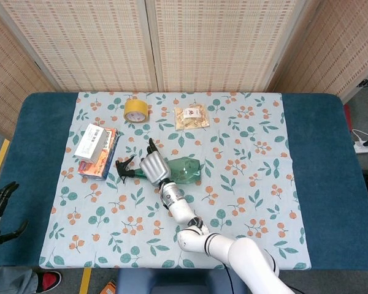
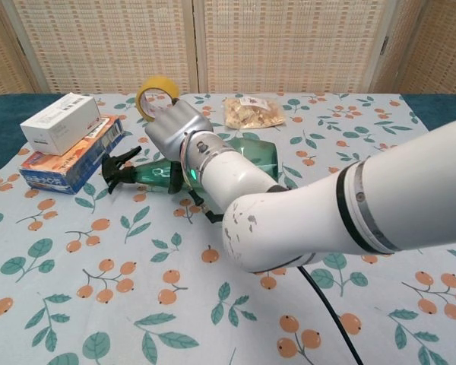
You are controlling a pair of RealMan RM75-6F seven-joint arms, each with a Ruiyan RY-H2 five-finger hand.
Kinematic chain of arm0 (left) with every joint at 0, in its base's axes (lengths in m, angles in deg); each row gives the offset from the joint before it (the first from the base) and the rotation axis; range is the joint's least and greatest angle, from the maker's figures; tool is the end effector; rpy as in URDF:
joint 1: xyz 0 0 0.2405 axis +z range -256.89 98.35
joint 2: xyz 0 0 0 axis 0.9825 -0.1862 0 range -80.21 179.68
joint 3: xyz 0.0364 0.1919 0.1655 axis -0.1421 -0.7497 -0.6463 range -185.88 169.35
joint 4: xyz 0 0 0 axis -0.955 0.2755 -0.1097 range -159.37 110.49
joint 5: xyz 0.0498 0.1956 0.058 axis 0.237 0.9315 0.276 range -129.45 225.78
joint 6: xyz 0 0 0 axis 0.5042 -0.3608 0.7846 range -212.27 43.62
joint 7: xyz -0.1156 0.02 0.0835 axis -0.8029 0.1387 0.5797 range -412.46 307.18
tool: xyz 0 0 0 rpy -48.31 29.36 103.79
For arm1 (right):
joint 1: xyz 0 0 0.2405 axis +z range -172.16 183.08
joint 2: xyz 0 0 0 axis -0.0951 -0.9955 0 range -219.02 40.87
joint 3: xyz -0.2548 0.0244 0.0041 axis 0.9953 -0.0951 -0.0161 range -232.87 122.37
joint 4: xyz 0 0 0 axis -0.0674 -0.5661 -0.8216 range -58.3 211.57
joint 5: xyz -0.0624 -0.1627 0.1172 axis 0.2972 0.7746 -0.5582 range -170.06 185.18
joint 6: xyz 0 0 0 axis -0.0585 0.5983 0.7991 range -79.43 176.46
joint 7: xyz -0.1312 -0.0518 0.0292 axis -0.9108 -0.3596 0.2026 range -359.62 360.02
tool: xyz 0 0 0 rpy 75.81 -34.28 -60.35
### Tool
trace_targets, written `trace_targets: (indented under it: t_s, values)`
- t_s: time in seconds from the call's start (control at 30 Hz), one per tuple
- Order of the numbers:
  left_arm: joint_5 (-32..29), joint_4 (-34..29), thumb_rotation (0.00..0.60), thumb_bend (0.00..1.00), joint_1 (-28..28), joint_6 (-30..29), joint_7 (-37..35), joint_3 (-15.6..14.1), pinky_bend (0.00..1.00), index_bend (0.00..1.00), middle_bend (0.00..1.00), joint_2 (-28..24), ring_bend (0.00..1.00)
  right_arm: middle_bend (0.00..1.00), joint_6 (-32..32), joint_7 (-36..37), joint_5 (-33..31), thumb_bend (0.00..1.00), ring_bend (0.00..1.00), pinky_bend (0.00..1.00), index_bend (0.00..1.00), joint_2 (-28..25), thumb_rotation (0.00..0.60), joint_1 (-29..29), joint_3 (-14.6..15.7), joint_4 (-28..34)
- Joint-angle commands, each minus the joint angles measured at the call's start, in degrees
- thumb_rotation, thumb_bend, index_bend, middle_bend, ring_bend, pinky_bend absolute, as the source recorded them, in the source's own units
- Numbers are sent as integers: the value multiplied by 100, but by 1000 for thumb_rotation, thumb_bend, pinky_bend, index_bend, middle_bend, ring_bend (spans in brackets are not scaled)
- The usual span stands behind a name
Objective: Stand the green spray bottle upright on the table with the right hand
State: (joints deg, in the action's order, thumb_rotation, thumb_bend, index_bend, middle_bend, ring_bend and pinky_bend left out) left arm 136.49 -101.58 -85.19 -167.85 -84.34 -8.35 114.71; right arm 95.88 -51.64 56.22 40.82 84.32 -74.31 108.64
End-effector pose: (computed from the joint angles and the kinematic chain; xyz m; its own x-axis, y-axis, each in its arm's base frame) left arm -0.3576 0.1805 0.1726 0.1102 0.0710 0.9914 0.9939 -0.0182 -0.1092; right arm 0.0337 -0.3927 -0.1700 0.8323 0.1052 0.5443 -0.4353 -0.4839 0.7592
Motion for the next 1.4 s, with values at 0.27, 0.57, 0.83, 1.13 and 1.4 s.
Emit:
trace_targets:
  t_s: [0.27, 0.57, 0.83, 1.13, 1.4]
  values:
    - [2, -7, 600, 298, -5, 28, -17, -1, 61, 7, 0, -5, 0, 533, 1123, -169, 443, 0, 239, 78, 731, -682, 600, -377, -219, 1297]
    - [41, -82, 600, 299, 15, -33, 197, -9, 61, 7, 0, 7, 0, 567, 2606, -677, 743, 0, 274, 80, 775, -2796, 600, -1480, -436, 5125]
    - [-5, -126, 600, 299, 51, -65, 322, 10, 61, 7, 0, 15, 0, 578, 4423, 5228, 3026, 0, 309, 101, 790, -3383, 600, -3284, 14, 5185]
    - [-47, -91, 600, 299, 39, -49, 645, 46, 61, 7, 0, 140, 0, 579, 4654, 9373, 2987, 0, 300, 145, 772, -2391, 600, -3850, -125, 2459]
    - [-102, -120, 600, 301, -10, -34, 903, 129, 61, 6, 0, 264, 0, 579, 4200, 10506, 3218, 0, 294, 172, 775, -1883, 600, -3738, 87, 955]
